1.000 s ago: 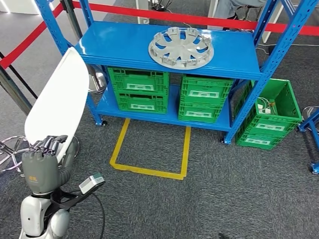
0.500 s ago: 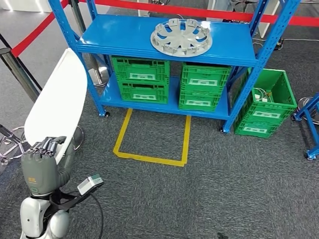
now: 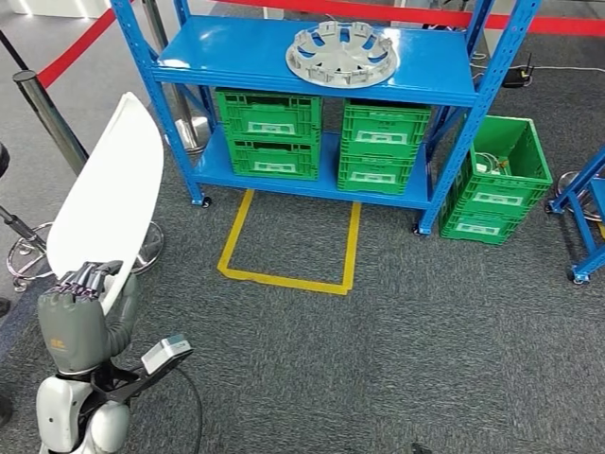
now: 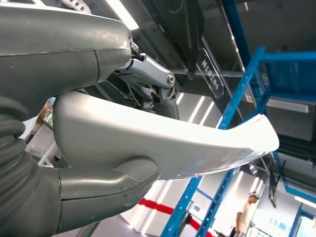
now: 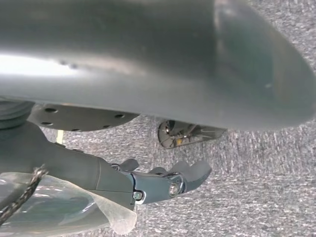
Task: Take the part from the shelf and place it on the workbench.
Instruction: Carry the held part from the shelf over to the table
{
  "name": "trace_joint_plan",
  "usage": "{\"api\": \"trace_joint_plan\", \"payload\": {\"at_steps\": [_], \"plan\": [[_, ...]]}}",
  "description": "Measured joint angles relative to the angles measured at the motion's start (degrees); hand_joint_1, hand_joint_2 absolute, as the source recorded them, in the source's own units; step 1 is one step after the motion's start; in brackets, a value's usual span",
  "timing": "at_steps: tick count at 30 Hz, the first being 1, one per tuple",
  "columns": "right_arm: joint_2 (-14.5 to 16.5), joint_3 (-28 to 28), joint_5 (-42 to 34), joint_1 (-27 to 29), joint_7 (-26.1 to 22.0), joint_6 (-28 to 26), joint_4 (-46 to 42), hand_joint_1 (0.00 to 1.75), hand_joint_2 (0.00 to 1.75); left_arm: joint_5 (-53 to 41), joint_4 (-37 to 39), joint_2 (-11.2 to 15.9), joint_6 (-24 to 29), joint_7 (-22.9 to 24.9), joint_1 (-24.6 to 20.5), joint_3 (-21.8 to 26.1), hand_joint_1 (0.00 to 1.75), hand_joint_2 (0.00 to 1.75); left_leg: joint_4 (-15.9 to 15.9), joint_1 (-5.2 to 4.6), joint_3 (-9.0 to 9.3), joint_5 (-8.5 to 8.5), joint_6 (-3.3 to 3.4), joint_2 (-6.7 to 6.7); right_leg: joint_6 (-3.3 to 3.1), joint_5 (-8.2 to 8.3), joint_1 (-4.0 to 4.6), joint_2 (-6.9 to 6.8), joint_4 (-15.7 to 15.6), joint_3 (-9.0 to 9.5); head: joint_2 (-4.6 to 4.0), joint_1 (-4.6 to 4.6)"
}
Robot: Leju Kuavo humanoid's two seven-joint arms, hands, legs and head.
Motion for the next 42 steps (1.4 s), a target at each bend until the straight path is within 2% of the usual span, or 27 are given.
{"api": "trace_joint_plan", "payload": {"at_steps": [2,3,4,6,7,8,10,11,12,14,15,17,18,20,22,23,25,26,27,29,31,33,34,38,39,40,42], "plan": [[0.0,0.3,-0.2,0.0,0.0,-0.1,0.0,0.0,0.0,0.3,0.0,0.0,0.0,0.0,0.0,0.0,1.75,1.75,-0.5,-0.03,-0.9,0.96,0.74,0.19,0.75,0.43,-0.16,0.08,-0.1,-0.59,0.0,-0.04],[0.0,0.5,-0.3,0.1,0.0,-0.1,0.0,0.0,0.0,0.4,0.0,0.0,0.0,0.0,0.0,0.0,1.75,1.75,-0.6,0.05,-1.61,1.7,1.21,0.32,1.09,-0.84,-0.22,0.19,0.6,-1.08,0.0,0.02],[0.0,0.7,-0.5,0.1,0.0,-0.1,0.0,0.0,0.0,0.5,0.0,0.0,0.0,0.0,0.0,0.0,1.75,1.75,-0.8,0.16,-2.47,2.5,1.62,0.46,1.38,-3.28,-0.27,0.31,2.4,-1.84,0.0,0.07],[0.0,1.2,-0.6,0.1,0.0,-0.1,0.1,0.0,0.0,0.6,0.0,0.0,0.0,-0.1,0.0,-0.1,1.75,1.75,-0.7,0.17,-4.39,4.07,2.09,0.57,1.87,-9.42,-0.39,0.44,8.9,-3.58,0.0,0.21],[0.0,1.3,-0.7,0.0,0.0,-0.2,0.1,0.0,0.0,0.7,0.1,0.0,0.0,-0.1,0.0,-0.1,1.75,1.75,-0.7,0.14,-5.44,4.88,2.1,0.59,2.04,-11.08,-0.4,0.45,12.6,-4.22,0.0,0.2],[0.0,1.4,-0.8,0.0,0.0,-0.2,0.1,0.0,0.0,0.8,0.1,0.0,0.0,-0.1,0.1,-0.1,1.75,1.75,-0.6,0.12,-6.52,5.7,2.04,0.6,2.17,-11.11,-0.41,0.46,15.3,-4.25,0.0,0.2],[0.0,1.7,-1.0,0.0,0.0,-0.2,0.1,0.0,0.0,0.8,0.2,0.0,0.0,-0.2,0.1,-0.2,1.75,1.75,-0.2,0.11,-8.76,7.17,1.79,0.63,2.23,-7.68,-0.42,0.45,15.4,-1.88,0.0,0.2],[0.0,1.8,-1.0,-0.1,0.0,-0.2,0.1,0.0,0.0,0.8,0.2,0.0,0.0,-0.2,0.1,-0.2,1.75,1.75,0.1,0.12,-9.72,7.84,1.6,0.63,2.17,-6.08,-0.43,0.46,12.6,0.77,0.0,0.2],[0.0,2.0,-1.1,-0.2,0.0,-0.2,0.1,0.0,0.0,0.9,0.2,0.0,0.0,-0.2,0.1,-0.2,1.75,1.75,0.4,0.05,-10.52,8.4,1.38,0.6,2.06,-5.66,-0.41,0.49,8.1,4.34,0.0,0.24],[0.0,2.2,-1.1,-0.4,0.0,-0.2,0.1,0.0,0.0,0.9,0.2,0.0,0.0,-0.3,0.1,-0.3,1.75,1.75,0.9,-0.07,-11.49,9.55,0.84,0.57,1.46,-7.38,-0.28,0.65,-0.3,10.07,0.01,0.28],[0.0,2.3,-1.2,-0.5,-0.1,-0.2,0.1,0.0,0.0,0.9,0.2,0.0,0.0,-0.4,0.1,-0.3,1.75,1.75,0.9,-0.07,-11.75,10.17,0.54,0.58,1.09,-8.18,-0.13,0.71,-2.5,11.3,0.01,0.31],[0.0,2.6,-1.4,-0.4,-0.1,-0.2,0.1,0.0,0.0,0.9,0.2,0.1,0.0,-0.5,0.2,-0.4,1.75,1.75,0.8,0.11,-12.16,11.0,-0.15,0.51,0.1,-7.71,-0.03,0.55,-3.0,10.53,0.0,0.31],[0.0,2.7,-1.6,-0.3,-0.1,-0.2,0.1,0.0,0.0,0.9,0.2,0.1,0.0,-0.5,0.3,-0.4,1.75,1.75,1.3,0.19,-12.48,10.01,-0.51,0.41,-0.42,-7.1,-0.09,0.42,-3.0,9.92,0.0,0.26],[0.1,2.8,-1.8,-0.3,0.0,-0.2,0.1,0.0,0.0,1.0,0.3,0.2,0.0,-0.6,0.3,-0.4,1.75,1.75,5.4,0.39,-13.38,4.43,-1.1,0.25,-1.21,-5.59,-0.23,0.11,-2.9,8.31,0.0,0.01],[0.1,2.9,-1.8,-0.3,0.0,-0.2,0.1,0.0,0.0,1.0,0.3,0.2,0.0,-0.6,0.4,-0.4,1.75,1.75,12.6,0.53,-14.08,-1.46,-1.46,0.23,-1.46,-4.1,-0.12,0.01,-2.7,6.61,0.0,-0.2],[0.1,3.0,-1.8,-0.3,0.0,-0.2,0.1,0.0,0.0,1.1,0.3,0.2,0.0,-0.6,0.4,-0.4,1.75,1.75,15.6,0.56,-14.04,-2.3,-1.53,0.22,-1.47,-3.36,-0.05,-0.03,-2.4,5.62,0.0,-0.2],[0.1,3.1,-1.8,-0.3,0.0,-0.2,0.1,0.0,0.0,1.1,0.3,0.2,0.0,-0.5,0.4,-0.4,1.75,1.75,17.2,0.54,-12.16,0.19,-1.35,0.21,-1.35,-2.01,0.07,-0.08,-1.6,3.2,0.0,-0.21],[0.1,3.1,-1.9,-0.3,0.0,-0.2,0.1,0.0,0.0,1.0,0.3,0.2,0.0,-0.5,0.4,-0.4,1.75,1.75,15.1,0.5,-9.91,2.0,-1.07,0.19,-1.23,-1.42,0.13,-0.07,-1.1,1.95,0.0,-0.22],[0.1,3.1,-1.9,-0.3,0.0,-0.2,0.1,0.0,0.0,1.1,0.3,0.2,0.0,-0.3,0.3,-0.5,1.75,1.75,11.3,0.39,-6.94,2.5,-0.64,0.15,-1.07,-0.92,0.2,-0.02,-0.7,0.91,0.0,-0.2],[0.1,3.2,-2.2,-0.3,0.0,-0.2,0.1,0.0,0.0,2.0,0.3,0.4,0.0,0.1,0.3,-0.8,1.75,1.75,2.9,0.1,-1.36,0.76,0.16,0.12,-0.6,-0.07,0.27,0.08,-0.2,-0.21,0.0,-0.16],[0.1,3.3,-2.5,-0.4,-0.1,-0.2,0.1,0.0,0.0,4.2,0.4,1.0,0.0,0.8,0.3,-1.7,1.75,1.75,-0.7,-0.25,0.48,-0.53,0.7,0.17,0.07,0.87,0.1,0.07,-0.3,-0.46,0.0,-0.15],[0.1,3.5,-2.9,-0.4,-0.2,-0.2,0.1,0.0,0.0,6.0,0.5,1.7,0.0,1.8,0.2,-2.9,1.75,1.75,-1.1,-0.23,-0.15,0.58,1.32,0.34,0.76,0.97,-0.17,0.16,0.0,-0.98,0.0,-0.17],[0.1,3.7,-3.0,-0.4,-0.3,-0.2,0.1,0.0,0.0,6.4,0.5,2.0,0.0,2.2,0.2,-3.5,1.75,1.75,-1.2,-0.13,-0.63,1.27,1.7,0.43,1.09,-0.2,-0.23,0.28,1.2,-1.68,0.0,-0.09],[0.1,4.1,-3.2,-0.3,-0.5,-0.2,0.1,0.0,0.0,6.5,0.7,2.8,0.0,2.9,0.4,-4.9,1.75,1.75,-1.1,-0.07,-3.68,3.65,2.17,0.57,2.02,-9.0,-0.36,0.52,14.6,-6.39,0.0,0.15],[0.1,4.2,-3.2,-0.3,-0.5,-0.2,0.1,0.0,0.0,6.5,0.7,3.0,0.0,3.0,0.4,-5.1,1.75,1.75,-1.0,-0.06,-4.42,4.15,2.07,0.59,2.13,-9.58,-0.39,0.51,16.0,-6.21,0.0,0.14],[0.1,4.3,-3.2,-0.3,-0.5,-0.2,0.1,0.0,0.0,6.4,0.8,3.1,0.0,3.2,0.5,-5.3,1.75,1.75,-0.9,-0.04,-5.06,4.55,1.94,0.61,2.2,-9.18,-0.43,0.49,15.2,-4.91,0.0,0.15],[0.1,4.5,-3.2,-0.3,-0.5,-0.3,0.1,0.0,0.0,6.2,0.9,3.4,0.0,3.4,0.5,-5.6,1.75,1.75,-0.5,0.01,-5.95,5.08,1.57,0.63,2.16,-6.61,-0.57,0.48,7.7,0.74,0.0,0.16]]}}
